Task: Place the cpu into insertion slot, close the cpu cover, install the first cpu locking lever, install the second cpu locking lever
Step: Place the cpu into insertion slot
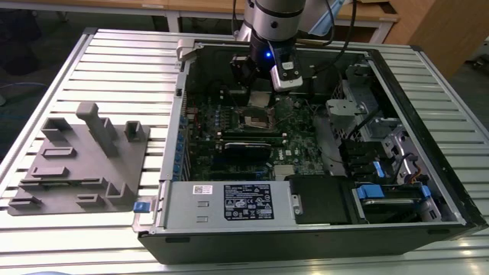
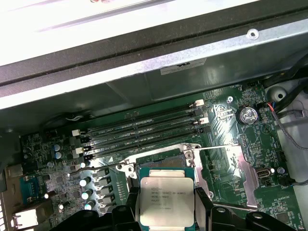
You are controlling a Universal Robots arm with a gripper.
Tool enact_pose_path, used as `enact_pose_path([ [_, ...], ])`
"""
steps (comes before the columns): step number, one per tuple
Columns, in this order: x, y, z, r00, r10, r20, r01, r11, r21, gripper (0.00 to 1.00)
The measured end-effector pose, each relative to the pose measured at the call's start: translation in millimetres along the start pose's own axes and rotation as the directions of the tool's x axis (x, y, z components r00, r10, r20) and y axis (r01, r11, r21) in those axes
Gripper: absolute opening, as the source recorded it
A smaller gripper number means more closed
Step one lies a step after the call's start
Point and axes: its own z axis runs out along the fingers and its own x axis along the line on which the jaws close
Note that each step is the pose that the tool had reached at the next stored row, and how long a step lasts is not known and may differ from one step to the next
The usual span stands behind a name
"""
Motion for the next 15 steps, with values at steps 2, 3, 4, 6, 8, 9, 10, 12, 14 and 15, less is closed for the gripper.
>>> enact_pose_path([
  [2, 0.0, 0.0, 0.0, 1.0000, 0.000, 0.0000, 0.000, 1.0000, -0.0001, 0.54],
  [3, 0.0, 0.0, 0.0, 1.0000, 0.001, 0.0001, -0.001, 1.0000, 0.0000, 0.54],
  [4, 0.0, 0.0, 0.0, 1.0000, 0.006, 0.0006, -0.006, 1.0000, -0.0001, 0.54],
  [6, 0.0, 0.0, 0.1, 0.9997, 0.023, 0.0021, -0.023, 0.9997, -0.0005, 0.54],
  [8, 0.0, 0.0, 0.1, 0.9992, 0.039, 0.0034, -0.039, 0.9992, -0.0008, 0.54],
  [9, 0.0, 0.0, 0.1, 0.9992, 0.039, 0.0035, -0.039, 0.9992, -0.0008, 0.54],
  [10, 0.0, 0.0, 0.1, 0.9992, 0.039, 0.0035, -0.039, 0.9992, -0.0009, 0.54],
  [12, 0.0, 0.0, 0.1, 0.9992, 0.039, 0.0035, -0.039, 0.9992, -0.0008, 0.54],
  [14, 0.0, 0.0, 0.1, 0.9992, 0.039, 0.0035, -0.039, 0.9992, -0.0008, 0.54],
  [15, 0.0, 0.0, 0.1, 0.9992, 0.039, 0.0035, -0.039, 0.9992, -0.0008, 0.54],
])
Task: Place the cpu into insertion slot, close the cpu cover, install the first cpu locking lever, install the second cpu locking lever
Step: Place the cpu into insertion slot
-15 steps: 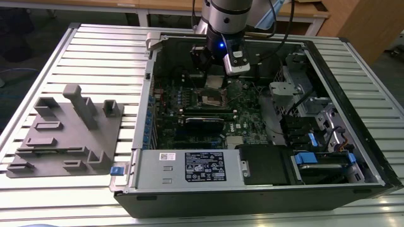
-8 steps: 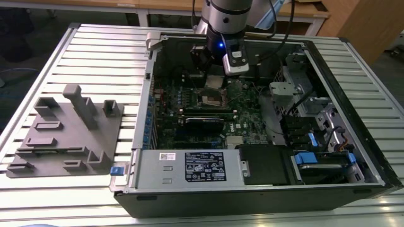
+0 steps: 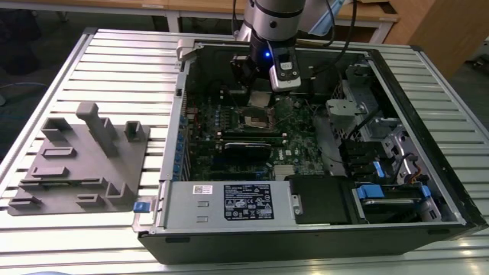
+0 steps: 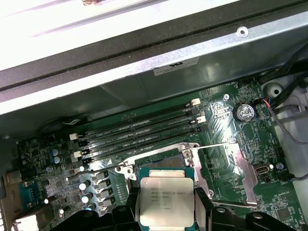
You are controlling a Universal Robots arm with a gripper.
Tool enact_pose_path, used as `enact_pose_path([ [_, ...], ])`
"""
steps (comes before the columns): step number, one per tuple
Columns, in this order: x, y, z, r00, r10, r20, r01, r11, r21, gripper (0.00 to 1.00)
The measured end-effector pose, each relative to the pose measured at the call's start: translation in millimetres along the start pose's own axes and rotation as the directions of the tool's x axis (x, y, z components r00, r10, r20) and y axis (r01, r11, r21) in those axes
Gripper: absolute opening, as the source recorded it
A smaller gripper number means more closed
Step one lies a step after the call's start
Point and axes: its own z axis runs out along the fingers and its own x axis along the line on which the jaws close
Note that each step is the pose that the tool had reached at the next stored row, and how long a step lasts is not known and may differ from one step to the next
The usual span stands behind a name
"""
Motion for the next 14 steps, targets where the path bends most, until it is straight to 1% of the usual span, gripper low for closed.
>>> enact_pose_path([
  [1, 0.0, 0.0, 0.0, 1.0000, 0.001, 0.0001, -0.001, 1.0000, -0.0001, 0.54],
  [5, 0.0, 0.0, 0.1, 0.9997, 0.025, 0.0022, -0.025, 0.9997, -0.0007, 0.54],
  [14, 0.0, 0.0, 0.1, 0.9996, 0.026, 0.0023, -0.026, 0.9996, -0.0006, 0.54],
])
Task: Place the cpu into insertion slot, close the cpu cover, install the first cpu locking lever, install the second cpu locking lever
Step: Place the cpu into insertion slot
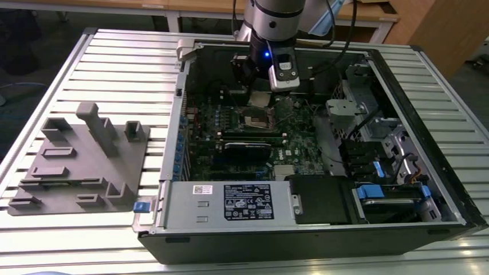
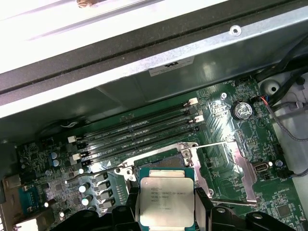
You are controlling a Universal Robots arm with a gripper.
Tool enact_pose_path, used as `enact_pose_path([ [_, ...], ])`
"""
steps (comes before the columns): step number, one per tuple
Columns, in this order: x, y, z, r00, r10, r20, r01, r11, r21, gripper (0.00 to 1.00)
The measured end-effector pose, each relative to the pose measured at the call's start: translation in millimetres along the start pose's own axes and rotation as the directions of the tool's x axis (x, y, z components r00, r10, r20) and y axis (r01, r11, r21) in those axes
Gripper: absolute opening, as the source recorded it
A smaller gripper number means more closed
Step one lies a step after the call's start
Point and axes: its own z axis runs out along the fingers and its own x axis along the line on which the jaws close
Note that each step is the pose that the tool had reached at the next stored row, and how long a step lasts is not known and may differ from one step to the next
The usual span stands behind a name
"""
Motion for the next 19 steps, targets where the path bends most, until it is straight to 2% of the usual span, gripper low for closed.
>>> enact_pose_path([
  [16, 0.0, 0.0, 0.1, 0.9998, 0.022, 0.0020, -0.022, 0.9998, -0.0004, 0.54],
  [19, 0.0, 0.0, 0.1, 0.9991, 0.043, 0.0039, -0.043, 0.9991, -0.0006, 0.54],
])
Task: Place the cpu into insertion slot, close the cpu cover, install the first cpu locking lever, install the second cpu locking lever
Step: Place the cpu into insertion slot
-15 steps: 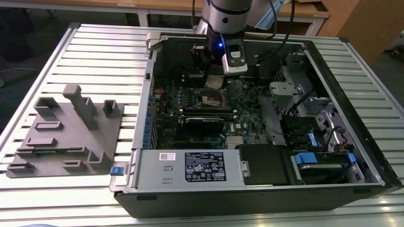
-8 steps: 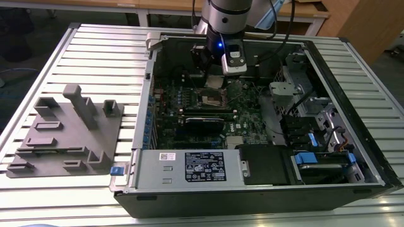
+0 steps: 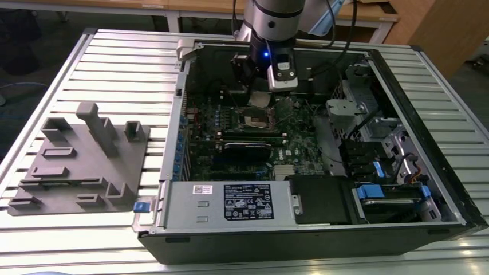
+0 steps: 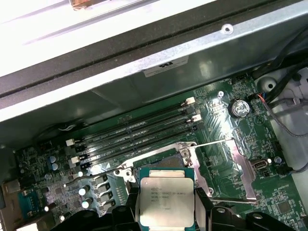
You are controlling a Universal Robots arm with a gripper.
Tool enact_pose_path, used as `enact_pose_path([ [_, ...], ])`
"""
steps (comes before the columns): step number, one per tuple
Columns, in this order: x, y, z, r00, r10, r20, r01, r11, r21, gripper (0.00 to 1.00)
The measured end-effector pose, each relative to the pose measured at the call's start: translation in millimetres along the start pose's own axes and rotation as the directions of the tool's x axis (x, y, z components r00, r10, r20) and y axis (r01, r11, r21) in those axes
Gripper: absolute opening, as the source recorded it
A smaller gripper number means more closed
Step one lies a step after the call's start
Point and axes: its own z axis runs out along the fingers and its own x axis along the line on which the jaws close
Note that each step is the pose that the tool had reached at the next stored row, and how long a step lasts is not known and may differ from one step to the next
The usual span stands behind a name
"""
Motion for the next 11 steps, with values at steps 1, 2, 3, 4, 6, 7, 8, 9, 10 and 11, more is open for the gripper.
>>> enact_pose_path([
  [1, 0.0, 0.0, 0.1, 0.9999, 0.010, 0.0009, -0.010, 0.9999, -0.0003, 0.54],
  [2, 0.0, 0.0, 0.2, 0.9998, 0.022, 0.0019, -0.022, 0.9998, -0.0005, 0.54],
  [3, 0.0, 0.0, 0.3, 0.9994, 0.034, 0.0030, -0.034, 0.9994, -0.0009, 0.54],
  [4, 0.0, 0.0, 0.3, 0.9990, 0.045, 0.0039, -0.045, 0.9990, -0.0011, 0.54],
  [6, 0.0, 0.0, 0.4, 0.9987, 0.051, 0.0045, -0.051, 0.9987, -0.0014, 0.54],
  [7, 0.0, 0.0, 0.4, 0.9987, 0.051, 0.0046, -0.051, 0.9987, -0.0014, 0.54],
  [8, 0.0, 0.0, 0.4, 0.9987, 0.052, 0.0046, -0.052, 0.9987, -0.0014, 0.54],
  [9, 0.0, 0.0, 0.4, 0.9987, 0.052, 0.0046, -0.052, 0.9987, -0.0015, 0.54],
  [10, 0.0, 0.1, 0.4, 0.9987, 0.052, 0.0046, -0.052, 0.9987, -0.0014, 0.54],
  [11, 0.0, 0.1, 0.4, 0.9987, 0.052, 0.0046, -0.052, 0.9987, -0.0014, 0.54],
])
